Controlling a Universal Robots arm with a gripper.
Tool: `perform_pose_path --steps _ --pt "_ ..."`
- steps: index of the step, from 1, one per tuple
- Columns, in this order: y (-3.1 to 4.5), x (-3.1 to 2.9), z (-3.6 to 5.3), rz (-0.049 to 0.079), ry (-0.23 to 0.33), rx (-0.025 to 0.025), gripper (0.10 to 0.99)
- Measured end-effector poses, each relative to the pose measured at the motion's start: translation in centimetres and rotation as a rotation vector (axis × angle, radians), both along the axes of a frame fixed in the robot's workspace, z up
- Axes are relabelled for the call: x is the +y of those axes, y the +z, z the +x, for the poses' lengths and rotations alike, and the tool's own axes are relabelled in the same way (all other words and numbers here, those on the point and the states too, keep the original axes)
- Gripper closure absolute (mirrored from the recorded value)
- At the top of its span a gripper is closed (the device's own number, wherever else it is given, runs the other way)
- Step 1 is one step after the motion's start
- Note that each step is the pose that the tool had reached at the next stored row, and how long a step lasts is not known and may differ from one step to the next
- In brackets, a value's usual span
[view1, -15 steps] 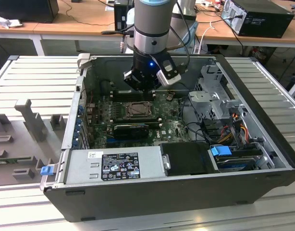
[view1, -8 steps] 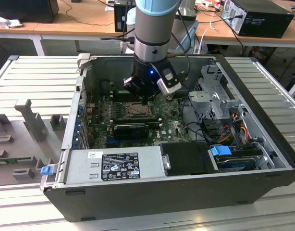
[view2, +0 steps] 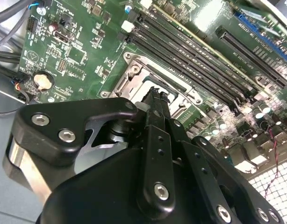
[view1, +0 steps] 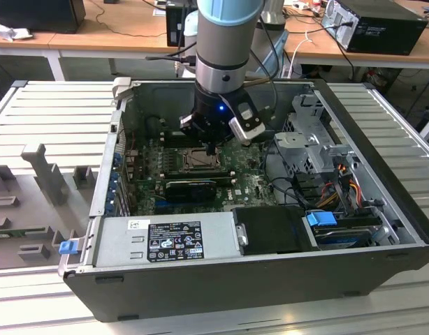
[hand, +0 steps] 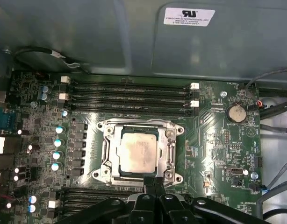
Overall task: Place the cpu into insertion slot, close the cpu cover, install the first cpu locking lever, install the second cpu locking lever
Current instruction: 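Install the second cpu locking lever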
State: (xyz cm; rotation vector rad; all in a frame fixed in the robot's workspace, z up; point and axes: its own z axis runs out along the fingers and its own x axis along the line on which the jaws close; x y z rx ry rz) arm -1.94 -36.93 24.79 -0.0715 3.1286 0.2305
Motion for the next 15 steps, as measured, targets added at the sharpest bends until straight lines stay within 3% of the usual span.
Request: perform_pose_path --steps 11,15 --pt "0.00 -1.08 0.00 0.000 0.000 0.0001 0.980" --pt "-0.42 -1.47 -0.12 0.000 0.000 0.0000 0.980"
